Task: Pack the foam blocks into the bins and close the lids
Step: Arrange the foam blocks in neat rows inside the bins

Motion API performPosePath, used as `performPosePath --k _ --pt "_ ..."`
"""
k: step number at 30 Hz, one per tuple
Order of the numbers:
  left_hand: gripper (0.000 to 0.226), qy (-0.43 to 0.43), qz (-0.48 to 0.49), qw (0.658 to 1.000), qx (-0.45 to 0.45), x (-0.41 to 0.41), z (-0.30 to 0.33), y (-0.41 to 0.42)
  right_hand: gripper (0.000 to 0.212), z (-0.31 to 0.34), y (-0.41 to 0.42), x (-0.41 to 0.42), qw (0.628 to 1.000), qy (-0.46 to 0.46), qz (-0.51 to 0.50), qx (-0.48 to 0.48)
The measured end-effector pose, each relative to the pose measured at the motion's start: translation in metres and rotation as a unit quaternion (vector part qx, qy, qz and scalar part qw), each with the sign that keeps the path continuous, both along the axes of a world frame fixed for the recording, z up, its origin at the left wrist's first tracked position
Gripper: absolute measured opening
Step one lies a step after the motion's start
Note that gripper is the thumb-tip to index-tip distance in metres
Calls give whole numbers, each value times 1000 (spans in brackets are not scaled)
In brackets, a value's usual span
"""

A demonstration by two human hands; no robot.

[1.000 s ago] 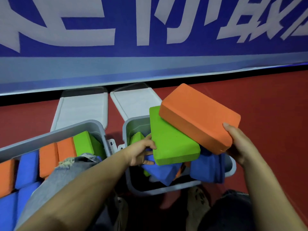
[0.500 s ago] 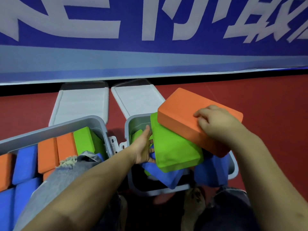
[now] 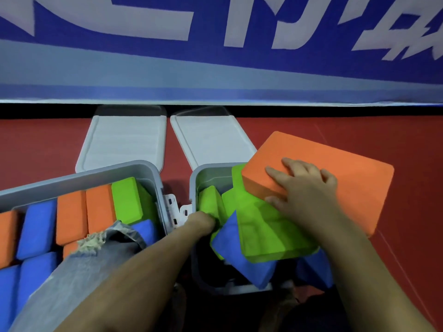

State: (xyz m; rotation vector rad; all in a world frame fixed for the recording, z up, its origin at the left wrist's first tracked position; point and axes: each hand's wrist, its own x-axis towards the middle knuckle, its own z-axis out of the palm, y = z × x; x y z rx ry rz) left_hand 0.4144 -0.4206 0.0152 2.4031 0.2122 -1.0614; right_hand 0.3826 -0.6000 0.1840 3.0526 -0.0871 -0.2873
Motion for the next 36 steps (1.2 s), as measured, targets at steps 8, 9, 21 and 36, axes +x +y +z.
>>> performPosePath --k 8,9,21,36 --pt "59 -14 104 994 21 -7 -20 0 59 0 -1 -3 1000 -21 3 -3" --pt "70 -6 95 995 12 -10 -21 -5 59 0 -1 -3 1000 -20 5 -7" --pt "86 52 213 971 -94 8 -50 -21 61 0 -3 -6 1000 -16 8 -11" --pt "61 -172 -27 981 86 86 -6 -12 61 3 -20 -6 999 -17 11 42"
